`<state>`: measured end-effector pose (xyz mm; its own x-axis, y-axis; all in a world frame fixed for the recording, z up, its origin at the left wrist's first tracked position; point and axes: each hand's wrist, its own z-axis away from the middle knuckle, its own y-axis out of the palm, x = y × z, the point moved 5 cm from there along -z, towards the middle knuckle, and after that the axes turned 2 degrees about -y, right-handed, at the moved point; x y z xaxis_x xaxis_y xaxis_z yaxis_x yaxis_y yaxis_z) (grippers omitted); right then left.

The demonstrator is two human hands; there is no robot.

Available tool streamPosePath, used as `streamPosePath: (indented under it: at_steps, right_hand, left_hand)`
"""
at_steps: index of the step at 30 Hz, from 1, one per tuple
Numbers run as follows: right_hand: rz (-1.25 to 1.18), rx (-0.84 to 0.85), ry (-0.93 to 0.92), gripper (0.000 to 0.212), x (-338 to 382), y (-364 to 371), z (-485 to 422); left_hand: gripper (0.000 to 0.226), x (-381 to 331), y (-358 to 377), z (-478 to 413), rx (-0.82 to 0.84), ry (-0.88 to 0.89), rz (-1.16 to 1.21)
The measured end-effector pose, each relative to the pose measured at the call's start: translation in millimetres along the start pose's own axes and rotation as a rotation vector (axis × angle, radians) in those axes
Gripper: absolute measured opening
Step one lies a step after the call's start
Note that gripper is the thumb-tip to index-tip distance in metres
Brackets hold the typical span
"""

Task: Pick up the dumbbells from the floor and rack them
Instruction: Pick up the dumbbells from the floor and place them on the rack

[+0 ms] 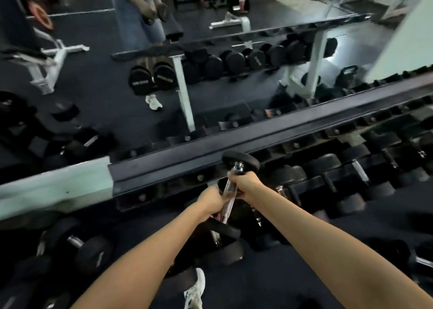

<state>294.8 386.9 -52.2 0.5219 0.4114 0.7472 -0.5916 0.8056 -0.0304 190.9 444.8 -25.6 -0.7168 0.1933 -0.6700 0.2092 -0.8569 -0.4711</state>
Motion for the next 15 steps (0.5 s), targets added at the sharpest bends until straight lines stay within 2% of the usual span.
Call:
streamPosePath:
  at_steps: [10, 15]
  right_hand:
    - [0.036, 0.11, 0.145, 0.016, 24.3, 195.1, -55.1]
    - [0.141, 0.196, 0.133, 0.015, 31.1, 265.3, -75.8]
  left_hand:
    - [0.055, 106.2, -161.2, -57.4, -0.009, -0.143, 0.004]
    - [0.036, 144.9, -204.9, -72.9, -0.053, -0.185, 0.077]
